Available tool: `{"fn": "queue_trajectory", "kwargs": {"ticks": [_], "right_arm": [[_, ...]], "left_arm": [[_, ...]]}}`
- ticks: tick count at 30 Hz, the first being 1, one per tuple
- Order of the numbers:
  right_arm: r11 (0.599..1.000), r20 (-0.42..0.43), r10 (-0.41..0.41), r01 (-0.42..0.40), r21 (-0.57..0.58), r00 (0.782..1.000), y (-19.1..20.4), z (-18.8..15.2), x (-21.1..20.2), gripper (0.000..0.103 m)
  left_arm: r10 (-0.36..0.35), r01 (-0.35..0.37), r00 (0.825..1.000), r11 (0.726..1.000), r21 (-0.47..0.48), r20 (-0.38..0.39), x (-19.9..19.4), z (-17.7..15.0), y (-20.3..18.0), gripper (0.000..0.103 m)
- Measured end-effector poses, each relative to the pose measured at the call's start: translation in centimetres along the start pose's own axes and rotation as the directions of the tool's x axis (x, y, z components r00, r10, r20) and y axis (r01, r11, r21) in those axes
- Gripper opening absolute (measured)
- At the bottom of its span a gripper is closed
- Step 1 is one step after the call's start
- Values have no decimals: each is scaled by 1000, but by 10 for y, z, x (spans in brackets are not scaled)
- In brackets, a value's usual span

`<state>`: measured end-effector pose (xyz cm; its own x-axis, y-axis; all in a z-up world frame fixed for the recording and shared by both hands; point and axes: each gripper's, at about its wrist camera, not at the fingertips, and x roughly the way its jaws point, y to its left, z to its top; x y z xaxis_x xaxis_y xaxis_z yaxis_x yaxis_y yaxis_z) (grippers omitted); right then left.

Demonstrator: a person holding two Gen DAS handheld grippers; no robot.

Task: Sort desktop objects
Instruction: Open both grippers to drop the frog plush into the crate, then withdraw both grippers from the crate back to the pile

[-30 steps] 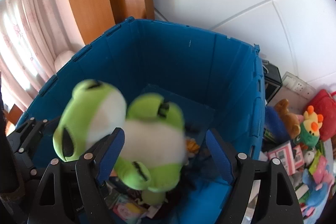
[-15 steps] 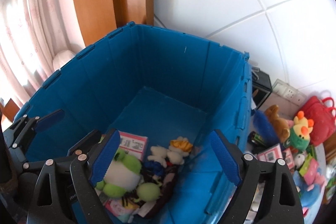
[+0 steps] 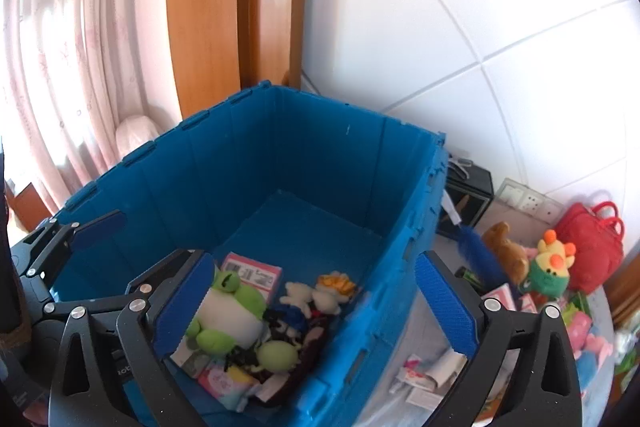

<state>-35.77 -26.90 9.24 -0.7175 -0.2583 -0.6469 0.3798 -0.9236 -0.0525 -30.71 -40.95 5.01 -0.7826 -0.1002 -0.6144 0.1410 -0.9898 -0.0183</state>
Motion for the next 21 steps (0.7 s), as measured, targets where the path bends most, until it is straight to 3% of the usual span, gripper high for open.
{"fn": "queue_trajectory", "kwargs": {"ticks": [11,21], "right_arm": [[999,63,-39,37,37,997,-30,-46,-48,103],[988,100,-108,96,119,989,-94,-91,-94,103]], "left_arm": [[-19,17,996,1000,24,86,-35,-29,-42,73],[-90,80,990,992,93,112,-53,-46,-112,73]]}}
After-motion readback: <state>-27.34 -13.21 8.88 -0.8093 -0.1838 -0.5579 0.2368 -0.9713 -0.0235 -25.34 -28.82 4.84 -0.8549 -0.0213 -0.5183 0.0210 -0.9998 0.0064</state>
